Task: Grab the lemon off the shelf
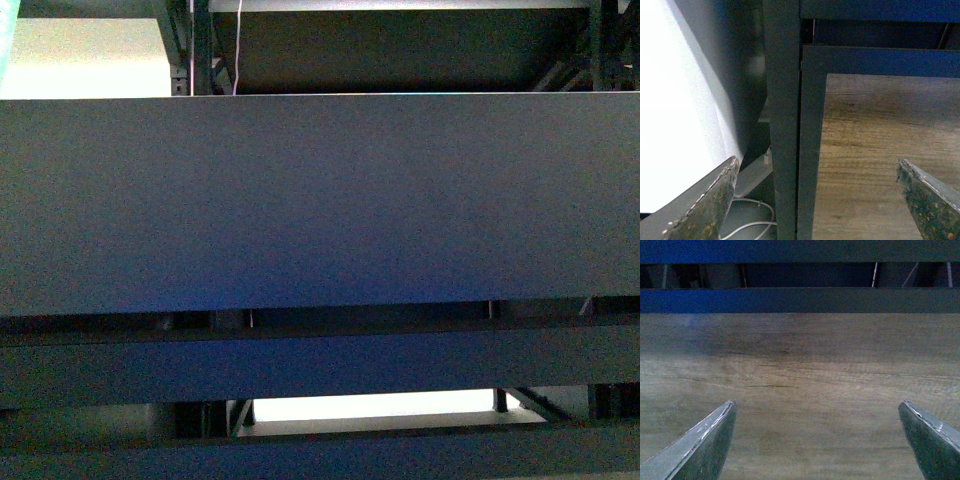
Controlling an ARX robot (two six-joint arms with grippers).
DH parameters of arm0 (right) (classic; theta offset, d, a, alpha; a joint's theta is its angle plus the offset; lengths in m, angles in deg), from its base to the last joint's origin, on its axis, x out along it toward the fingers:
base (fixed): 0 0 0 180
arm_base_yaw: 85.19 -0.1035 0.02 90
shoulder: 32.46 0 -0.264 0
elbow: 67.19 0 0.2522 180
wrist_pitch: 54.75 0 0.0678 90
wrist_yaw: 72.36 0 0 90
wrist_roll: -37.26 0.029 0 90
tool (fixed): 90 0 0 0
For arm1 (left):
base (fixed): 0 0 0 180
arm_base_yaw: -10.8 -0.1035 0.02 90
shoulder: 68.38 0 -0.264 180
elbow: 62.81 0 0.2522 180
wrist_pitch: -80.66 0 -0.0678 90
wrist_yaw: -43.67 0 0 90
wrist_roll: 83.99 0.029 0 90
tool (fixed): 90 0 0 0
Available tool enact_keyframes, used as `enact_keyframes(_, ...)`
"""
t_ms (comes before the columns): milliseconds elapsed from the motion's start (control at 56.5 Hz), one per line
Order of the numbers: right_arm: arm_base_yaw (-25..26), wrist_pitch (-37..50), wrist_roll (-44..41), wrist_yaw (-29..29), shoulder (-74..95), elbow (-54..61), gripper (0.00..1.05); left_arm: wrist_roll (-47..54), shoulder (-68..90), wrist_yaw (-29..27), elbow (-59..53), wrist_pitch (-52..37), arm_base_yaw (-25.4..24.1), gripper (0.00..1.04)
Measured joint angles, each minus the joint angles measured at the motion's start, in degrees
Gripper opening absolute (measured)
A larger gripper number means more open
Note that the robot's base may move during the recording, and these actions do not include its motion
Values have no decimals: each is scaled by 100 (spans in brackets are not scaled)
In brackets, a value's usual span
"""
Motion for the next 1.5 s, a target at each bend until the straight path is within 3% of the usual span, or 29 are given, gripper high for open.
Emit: enact_keyframes(1505, 0, 0, 0, -7, -2, 0, 97, 2, -7, -2, 0, 0, 0, 97)
